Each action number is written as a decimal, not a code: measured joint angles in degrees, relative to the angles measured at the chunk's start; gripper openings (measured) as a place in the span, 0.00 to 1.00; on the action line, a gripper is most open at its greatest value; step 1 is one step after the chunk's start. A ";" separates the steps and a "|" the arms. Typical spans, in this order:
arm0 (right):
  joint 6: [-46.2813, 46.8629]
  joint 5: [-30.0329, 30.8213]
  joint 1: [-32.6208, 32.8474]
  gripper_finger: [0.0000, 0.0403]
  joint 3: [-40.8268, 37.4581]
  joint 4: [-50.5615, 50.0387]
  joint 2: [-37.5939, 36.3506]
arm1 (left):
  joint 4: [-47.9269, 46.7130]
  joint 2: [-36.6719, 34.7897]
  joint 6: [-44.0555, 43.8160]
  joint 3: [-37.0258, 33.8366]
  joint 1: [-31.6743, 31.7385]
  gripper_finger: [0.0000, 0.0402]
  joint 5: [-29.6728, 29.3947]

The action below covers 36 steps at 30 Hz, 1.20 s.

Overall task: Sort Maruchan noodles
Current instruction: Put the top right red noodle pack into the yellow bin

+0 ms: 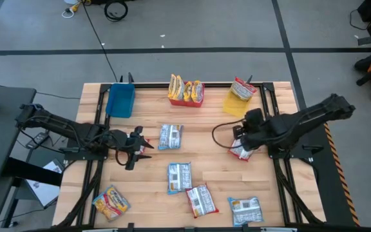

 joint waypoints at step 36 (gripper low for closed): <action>-125.40 -40.66 -24.20 0.47 26.48 -15.88 52.52 | 0.60 -0.02 0.26 0.13 -0.86 0.49 -0.47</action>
